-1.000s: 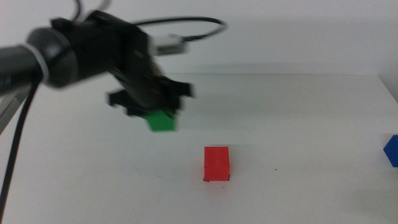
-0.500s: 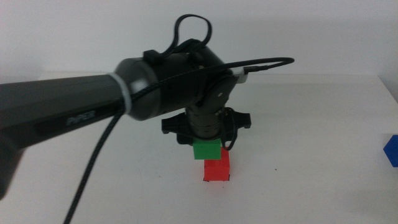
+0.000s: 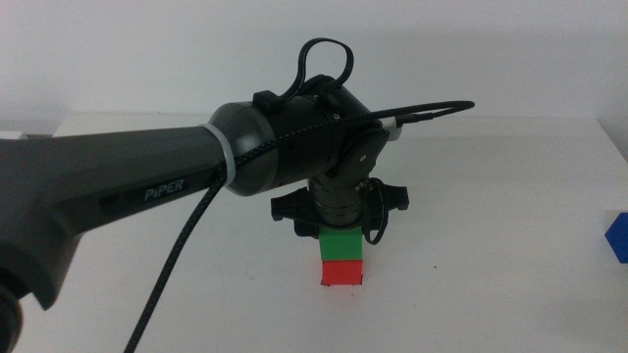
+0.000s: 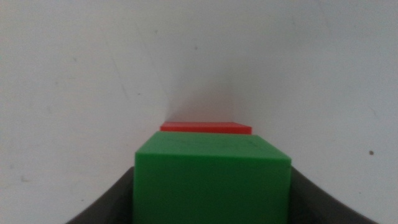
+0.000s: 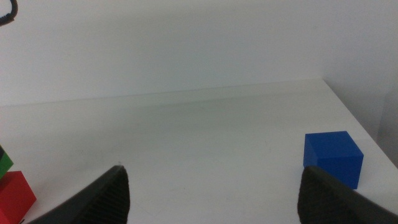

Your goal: Stack red cubes first, then green, then blue cubes in a specific spot.

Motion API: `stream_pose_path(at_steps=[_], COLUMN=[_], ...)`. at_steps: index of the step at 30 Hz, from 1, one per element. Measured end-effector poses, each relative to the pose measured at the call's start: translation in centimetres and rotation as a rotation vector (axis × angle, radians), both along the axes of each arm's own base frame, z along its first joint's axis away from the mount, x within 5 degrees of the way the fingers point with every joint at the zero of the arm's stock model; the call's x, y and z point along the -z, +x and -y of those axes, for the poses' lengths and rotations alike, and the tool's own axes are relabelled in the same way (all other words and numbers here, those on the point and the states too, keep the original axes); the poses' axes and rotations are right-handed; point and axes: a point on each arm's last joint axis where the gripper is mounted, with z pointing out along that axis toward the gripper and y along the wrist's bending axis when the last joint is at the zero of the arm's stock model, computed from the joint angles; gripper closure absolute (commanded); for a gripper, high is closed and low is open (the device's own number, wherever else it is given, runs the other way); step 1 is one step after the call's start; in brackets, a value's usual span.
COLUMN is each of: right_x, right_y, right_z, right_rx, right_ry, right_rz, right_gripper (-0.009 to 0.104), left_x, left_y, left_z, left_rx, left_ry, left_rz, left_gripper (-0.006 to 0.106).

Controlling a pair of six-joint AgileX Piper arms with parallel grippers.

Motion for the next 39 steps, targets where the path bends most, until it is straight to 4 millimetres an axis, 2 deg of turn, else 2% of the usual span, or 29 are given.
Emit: stream_pose_path(at_steps=[8,12,13,14,16,20,22,25,27,28,30,32,35,37,39], right_x=[0.0,0.0,0.0,0.0,0.0,0.0,0.0,0.0,0.0,0.0,0.0,0.0,0.0,0.0,0.0], right_y=[0.0,0.0,0.0,0.0,0.0,0.0,0.0,0.0,0.0,0.0,0.0,0.0,0.0,0.0,0.0], right_z=[0.0,0.0,0.0,0.0,0.0,0.0,0.0,0.0,0.0,0.0,0.0,0.0,0.0,0.0,0.0], right_rx=[0.0,0.0,0.0,0.0,0.0,0.0,0.0,0.0,0.0,0.0,0.0,0.0,0.0,0.0,0.0], right_ry=[0.0,0.0,0.0,0.0,0.0,0.0,0.0,0.0,0.0,0.0,0.0,0.0,0.0,0.0,0.0], right_rz=[0.0,0.0,0.0,0.0,0.0,0.0,0.0,0.0,0.0,0.0,0.0,0.0,0.0,0.0,0.0], right_gripper=[0.002,0.002,0.002,0.002,0.002,0.002,0.002,0.002,0.002,0.002,0.002,0.002,0.002,0.002,0.002], left_x=[0.9,0.9,0.9,0.9,0.9,1.2,1.3,1.0,-0.4,-1.9,-5.4,-10.1,-16.4,-18.6,-19.1], left_y=[0.2,0.3,0.3,0.3,0.3,0.5,0.5,0.5,0.3,0.0,-0.8,-2.4,-6.4,-9.7,-13.3], left_z=[0.3,0.4,0.4,0.4,0.4,0.7,0.7,0.7,0.4,0.0,-1.4,-3.6,-8.0,-11.1,-14.0], left_rx=[0.001,0.009,0.011,0.012,0.021,0.031,0.041,0.074,0.108,0.139,0.194,0.252,0.375,0.439,0.503], left_ry=[0.006,0.009,0.01,0.01,0.007,-0.009,-0.008,-0.007,-0.008,-0.004,0.018,0.035,0.048,0.005,-0.069], left_rz=[-0.015,-0.015,-0.014,-0.014,-0.008,0.003,0.006,0.019,0.049,0.079,0.145,0.242,0.404,0.493,0.555], left_gripper=[0.093,0.085,0.081,0.072,0.046,0.016,0.007,0.007,0.007,0.007,0.007,0.007,0.007,0.007,0.007])
